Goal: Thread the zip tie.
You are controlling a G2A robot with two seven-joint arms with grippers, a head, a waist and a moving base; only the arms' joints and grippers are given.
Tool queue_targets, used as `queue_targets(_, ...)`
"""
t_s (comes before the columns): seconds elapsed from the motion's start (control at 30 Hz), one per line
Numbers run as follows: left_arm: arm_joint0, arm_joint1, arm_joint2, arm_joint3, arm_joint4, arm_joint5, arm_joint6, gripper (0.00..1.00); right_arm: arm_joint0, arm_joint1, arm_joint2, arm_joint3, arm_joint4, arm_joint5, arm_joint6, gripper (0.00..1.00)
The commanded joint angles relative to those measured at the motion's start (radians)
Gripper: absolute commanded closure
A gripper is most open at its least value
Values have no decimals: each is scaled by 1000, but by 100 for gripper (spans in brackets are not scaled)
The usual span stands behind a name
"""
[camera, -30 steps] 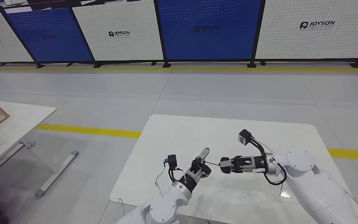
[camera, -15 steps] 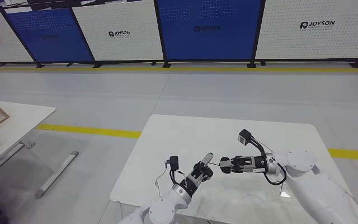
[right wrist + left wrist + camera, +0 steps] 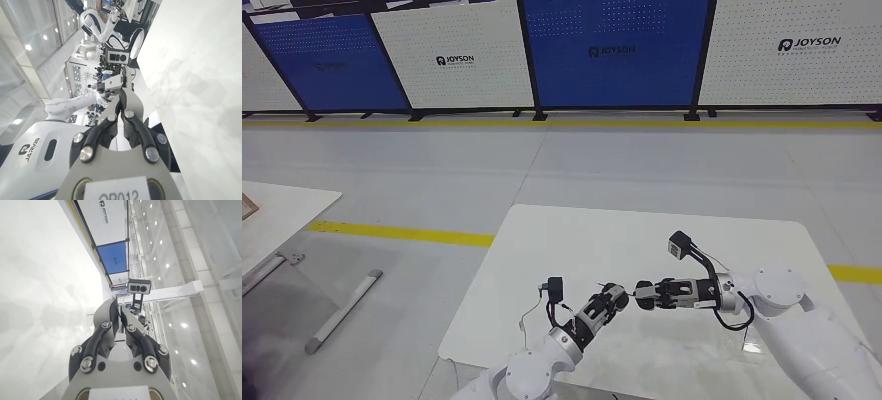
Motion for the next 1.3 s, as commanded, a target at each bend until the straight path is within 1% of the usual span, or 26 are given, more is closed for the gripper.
queue_targets(0.0,2,-1,-2,0,9,-1,-7,100,0,0,0,0,0,0,0,100)
queue_targets(0.3,13,-7,-11,-3,30,-4,-18,100,0,0,0,0,0,0,0,100)
queue_targets(0.37,15,-8,-13,-4,30,-5,-19,100,-13,0,1,-15,-7,4,-28,100)
queue_targets(0.4,17,-9,-14,-4,30,-5,-19,100,-19,2,7,-23,-11,8,-37,76)
queue_targets(0.43,17,-10,-15,-4,30,-5,-19,100,-23,3,12,-28,-13,9,-41,62)
queue_targets(0.47,18,-11,-16,-5,30,-5,-19,100,-27,5,17,-34,-15,10,-41,52)
queue_targets(0.5,19,-12,-18,-5,29,-4,-19,100,-33,7,23,-39,-14,11,-39,51)
queue_targets(0.53,19,-13,-18,-4,28,-3,-17,100,-36,9,29,-42,-13,11,-39,48)
queue_targets(0.57,18,-14,-19,-3,27,-2,-17,100,-40,10,34,-44,-12,12,-39,43)
queue_targets(0.63,17,-17,-18,-1,28,1,-13,100,-48,13,45,-48,-14,12,-43,28)
queue_targets(0.67,16,-18,-18,0,29,2,-11,100,-52,14,50,-50,-14,11,-44,23)
queue_targets(0.8,17,-23,-15,0,51,13,11,100,-73,24,81,-63,-16,4,-53,13)
queue_targets(0.87,19,-25,-13,2,67,22,19,100,-91,31,108,-70,-14,-6,-59,0)
queue_targets(0.93,23,-27,-13,3,77,35,32,100,-110,39,135,-77,-7,-15,-63,0)
queue_targets(0.97,25,-28,-13,2,78,47,40,100,-125,44,154,-84,3,-23,-66,0)
queue_targets(1.03,25,-28,-13,1,78,50,40,100,-144,49,171,-94,15,-32,-63,0)
queue_targets(1.27,25,-28,-13,1,78,50,40,100,-144,49,171,-94,15,-32,-63,0)
